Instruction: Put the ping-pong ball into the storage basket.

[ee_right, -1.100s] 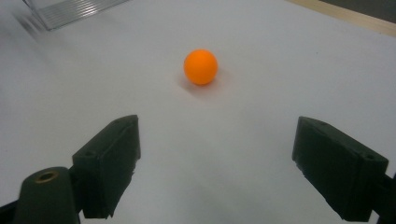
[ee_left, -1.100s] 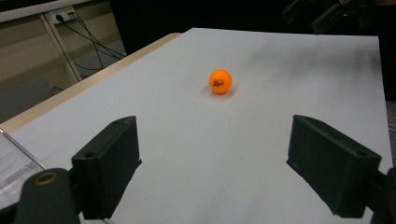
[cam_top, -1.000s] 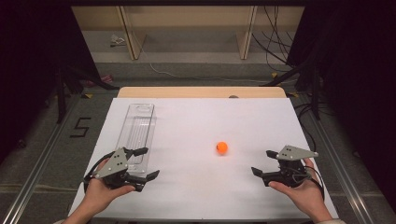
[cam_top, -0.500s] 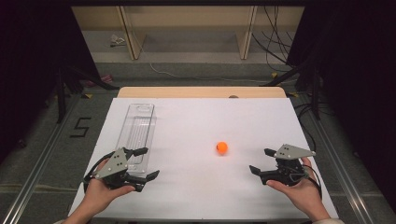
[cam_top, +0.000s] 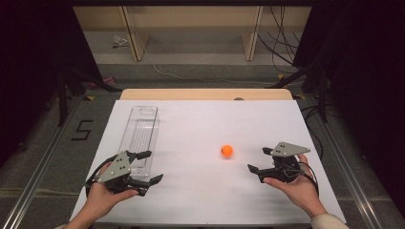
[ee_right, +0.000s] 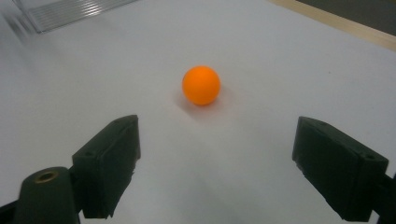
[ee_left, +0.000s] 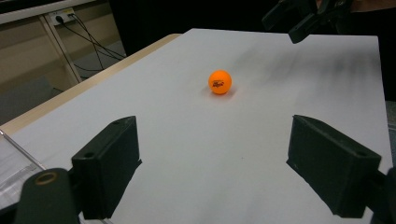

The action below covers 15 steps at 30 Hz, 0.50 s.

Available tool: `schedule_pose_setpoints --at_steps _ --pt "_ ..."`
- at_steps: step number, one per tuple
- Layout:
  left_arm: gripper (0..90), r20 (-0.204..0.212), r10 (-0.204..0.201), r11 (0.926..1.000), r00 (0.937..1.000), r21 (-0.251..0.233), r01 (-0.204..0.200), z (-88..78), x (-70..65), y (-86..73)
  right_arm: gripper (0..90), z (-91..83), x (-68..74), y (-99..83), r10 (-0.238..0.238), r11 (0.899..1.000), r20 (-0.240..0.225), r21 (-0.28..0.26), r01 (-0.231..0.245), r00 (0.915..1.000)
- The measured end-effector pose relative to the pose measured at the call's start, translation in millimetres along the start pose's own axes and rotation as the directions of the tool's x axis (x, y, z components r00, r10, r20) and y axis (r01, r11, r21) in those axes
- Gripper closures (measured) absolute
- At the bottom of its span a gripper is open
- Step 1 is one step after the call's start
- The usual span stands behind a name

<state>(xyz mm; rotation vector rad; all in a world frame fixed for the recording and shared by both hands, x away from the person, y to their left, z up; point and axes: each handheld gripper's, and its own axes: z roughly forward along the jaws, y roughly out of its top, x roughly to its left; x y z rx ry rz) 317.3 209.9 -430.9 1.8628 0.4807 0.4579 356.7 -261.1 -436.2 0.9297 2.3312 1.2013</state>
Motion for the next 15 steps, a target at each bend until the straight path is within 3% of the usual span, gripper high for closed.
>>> schedule_pose_setpoints --at_steps 15 --pt "16.4 0.003 0.003 1.0000 1.0000 0.000 -0.003 0.3 -0.1 0.3 16.3 20.8 -4.7 8.8 -0.009 1.000 -0.013 0.013 0.009 0.9999"
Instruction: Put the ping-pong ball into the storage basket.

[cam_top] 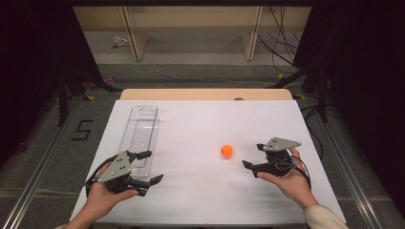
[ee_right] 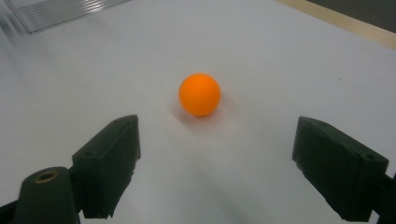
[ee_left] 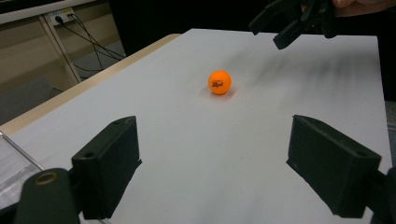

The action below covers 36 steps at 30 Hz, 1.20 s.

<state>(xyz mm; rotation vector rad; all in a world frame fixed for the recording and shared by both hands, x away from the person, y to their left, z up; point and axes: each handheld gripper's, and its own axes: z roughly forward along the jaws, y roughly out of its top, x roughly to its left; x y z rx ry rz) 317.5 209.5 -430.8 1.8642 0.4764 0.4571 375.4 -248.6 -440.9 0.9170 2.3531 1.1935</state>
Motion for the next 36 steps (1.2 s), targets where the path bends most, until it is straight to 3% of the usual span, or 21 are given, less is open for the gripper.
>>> schedule_pose_setpoints --at_steps 36 --pt "16.4 0.001 0.000 1.0000 1.0000 -0.002 0.000 -0.2 0.0 0.0 16.3 53.8 2.6 21.9 -0.037 0.998 -0.038 0.051 0.038 0.9986"
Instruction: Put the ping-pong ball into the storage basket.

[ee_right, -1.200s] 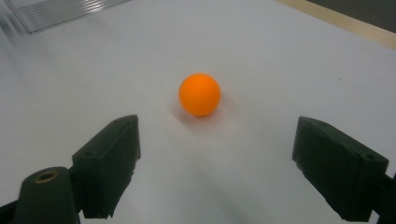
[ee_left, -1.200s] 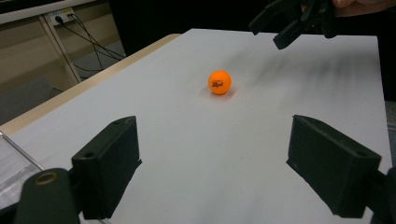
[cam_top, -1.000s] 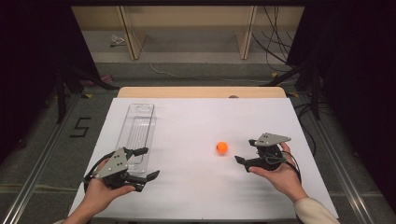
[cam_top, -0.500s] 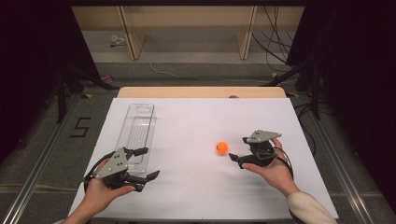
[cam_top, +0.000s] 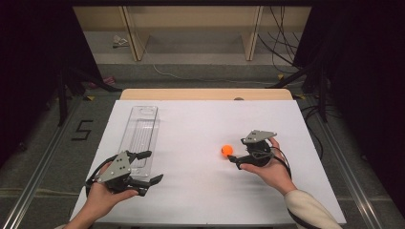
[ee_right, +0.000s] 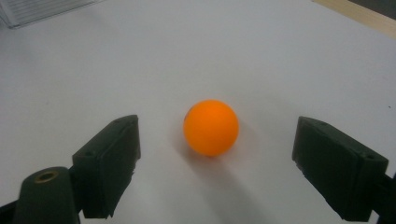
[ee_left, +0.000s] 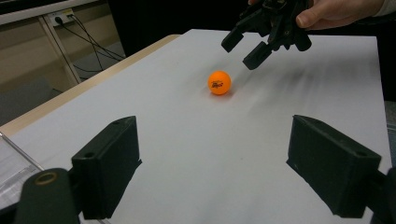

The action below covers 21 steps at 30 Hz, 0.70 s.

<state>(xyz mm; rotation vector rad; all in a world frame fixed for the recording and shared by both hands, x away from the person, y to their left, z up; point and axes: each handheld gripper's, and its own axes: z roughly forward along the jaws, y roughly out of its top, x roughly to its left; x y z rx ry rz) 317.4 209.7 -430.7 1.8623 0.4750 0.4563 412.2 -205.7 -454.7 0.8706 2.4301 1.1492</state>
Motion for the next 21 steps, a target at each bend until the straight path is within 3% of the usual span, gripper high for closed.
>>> schedule_pose_setpoints --at_steps 21 --pt "16.4 0.001 0.001 1.0000 1.0000 -0.001 -0.001 -0.2 -0.1 0.0 16.3 21.0 -1.5 7.6 -0.003 1.000 -0.006 0.020 0.003 1.0000"
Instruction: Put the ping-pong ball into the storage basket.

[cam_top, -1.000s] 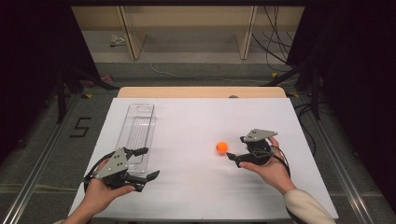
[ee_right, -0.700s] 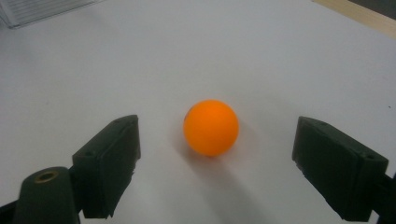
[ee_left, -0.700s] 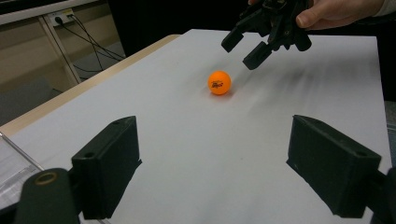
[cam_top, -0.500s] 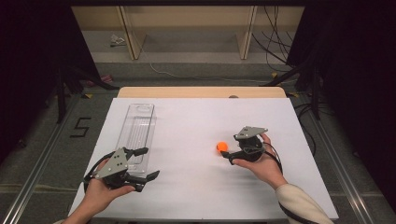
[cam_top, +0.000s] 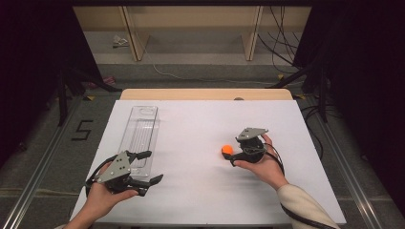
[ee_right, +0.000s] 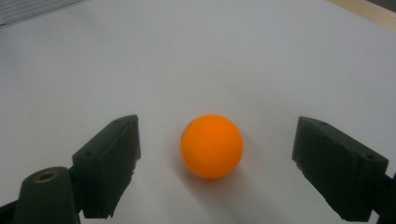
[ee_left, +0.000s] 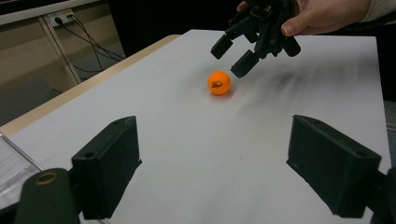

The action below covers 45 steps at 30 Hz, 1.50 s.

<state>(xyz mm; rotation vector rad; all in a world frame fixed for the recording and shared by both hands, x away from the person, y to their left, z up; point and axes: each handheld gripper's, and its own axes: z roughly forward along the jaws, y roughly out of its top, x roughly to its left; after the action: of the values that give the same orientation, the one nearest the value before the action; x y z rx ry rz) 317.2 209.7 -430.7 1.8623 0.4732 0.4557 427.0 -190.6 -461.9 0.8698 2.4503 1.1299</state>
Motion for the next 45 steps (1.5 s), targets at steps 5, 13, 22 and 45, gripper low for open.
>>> schedule_pose_setpoints --at_steps 5,13,22,45 --pt "16.4 0.000 0.000 1.0000 1.0000 0.001 0.000 0.0 0.0 0.0 16.3 3.9 0.0 1.0 -0.002 1.000 -0.004 0.007 0.003 1.0000" --pt "16.4 0.000 0.000 1.0000 1.0000 0.001 0.000 0.0 0.0 -0.1 16.3 11.7 0.3 2.7 -0.006 1.000 -0.008 0.020 0.006 0.9999" --pt "16.4 0.001 0.001 1.0000 1.0000 0.001 -0.001 0.0 -0.1 0.0 16.3 19.4 -0.9 3.1 -0.007 0.999 -0.008 0.033 0.007 0.9999" --pt "16.4 0.004 0.002 1.0000 1.0000 0.001 -0.002 0.0 -0.1 0.0 16.8 36.8 -1.3 0.9 -0.009 0.997 -0.014 0.078 0.010 0.9999"
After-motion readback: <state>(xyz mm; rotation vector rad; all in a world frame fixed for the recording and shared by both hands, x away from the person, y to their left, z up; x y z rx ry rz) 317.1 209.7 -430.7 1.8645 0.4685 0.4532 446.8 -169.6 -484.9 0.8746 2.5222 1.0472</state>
